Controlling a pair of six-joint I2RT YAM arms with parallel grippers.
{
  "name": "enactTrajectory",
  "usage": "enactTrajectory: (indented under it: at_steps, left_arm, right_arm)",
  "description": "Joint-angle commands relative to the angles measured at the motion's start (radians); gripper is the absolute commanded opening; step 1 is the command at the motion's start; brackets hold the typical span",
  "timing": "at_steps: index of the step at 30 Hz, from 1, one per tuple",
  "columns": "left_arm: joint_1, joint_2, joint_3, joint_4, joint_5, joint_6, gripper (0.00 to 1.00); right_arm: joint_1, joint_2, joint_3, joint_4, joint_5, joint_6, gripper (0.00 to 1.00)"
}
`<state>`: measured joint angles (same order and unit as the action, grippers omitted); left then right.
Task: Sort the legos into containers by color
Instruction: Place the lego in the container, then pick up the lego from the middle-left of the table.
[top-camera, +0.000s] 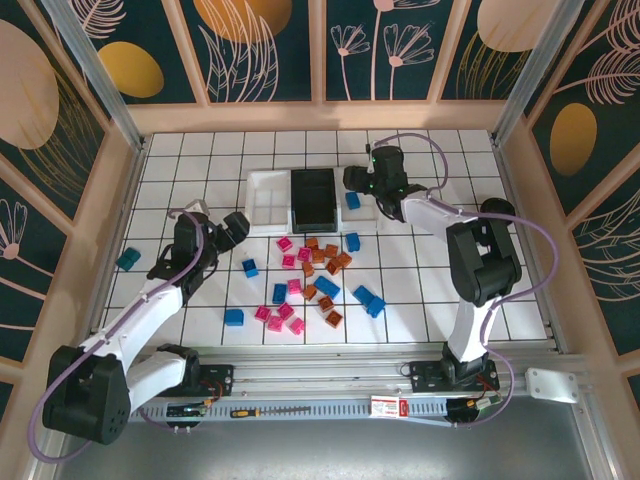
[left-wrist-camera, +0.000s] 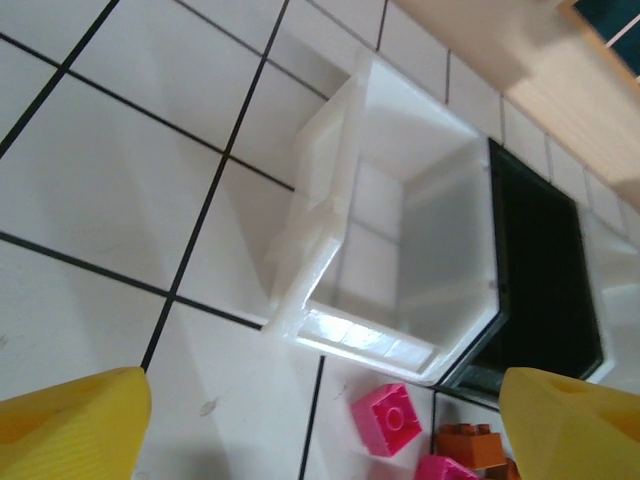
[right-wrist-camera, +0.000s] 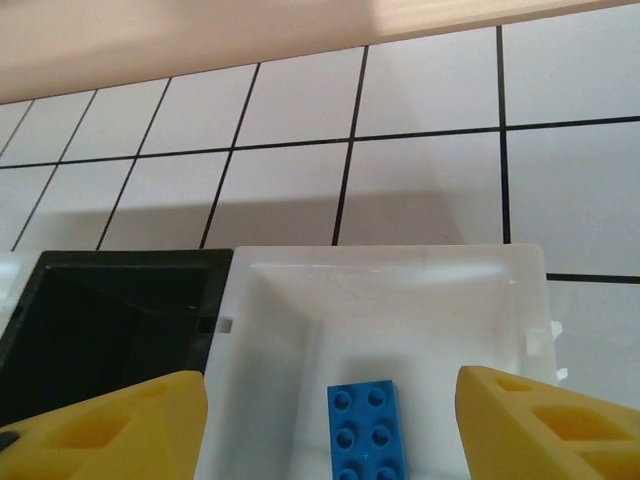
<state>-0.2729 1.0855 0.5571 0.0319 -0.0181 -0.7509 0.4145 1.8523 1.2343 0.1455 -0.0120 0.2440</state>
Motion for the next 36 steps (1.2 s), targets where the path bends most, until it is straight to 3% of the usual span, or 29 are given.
enactTrajectory:
  at_steps: [1, 5, 10, 15, 20, 24, 29, 36]
  left_arm:
    - [-0.076, 0.061, 0.01, -0.058, -0.088, 0.023, 0.88]
    - [-0.209, 0.189, 0.058, -0.125, -0.214, 0.028, 0.87]
    - [-0.243, 0.278, 0.051, -0.16, -0.277, -0.001, 0.81]
    - [-0.245, 0.313, 0.024, -0.119, -0.241, -0.016, 0.72]
    - [-0.248, 0.351, 0.024, -0.097, -0.215, -0.026, 0.53]
    - [-0.267, 0.345, 0.013, -0.098, -0.21, -0.027, 0.49]
    - [-0.302, 0.349, 0.013, -0.113, -0.202, -0.037, 0.28]
    - [-0.373, 0.378, 0.214, -0.11, -0.139, -0.013, 0.15]
  right_arm:
    - [0.019, -0.096, -0.063, 0.044, -0.018, 0.012, 0.67]
    - [0.03, -0.186, -0.176, 0.074, -0.005, 0.024, 0.67]
    - [0.032, -0.287, -0.305, 0.104, 0.0, 0.042, 0.68]
    - [0.033, -0.348, -0.387, 0.124, -0.007, 0.067, 0.68]
    - [0.037, -0.387, -0.443, 0.129, 0.005, 0.081, 0.68]
    - [0.037, -0.429, -0.486, 0.132, 0.023, 0.083, 0.68]
    - [0.037, -0.478, -0.551, 0.145, 0.07, 0.105, 0.68]
    - [0.036, -0.595, -0.697, 0.172, 0.131, 0.164, 0.68]
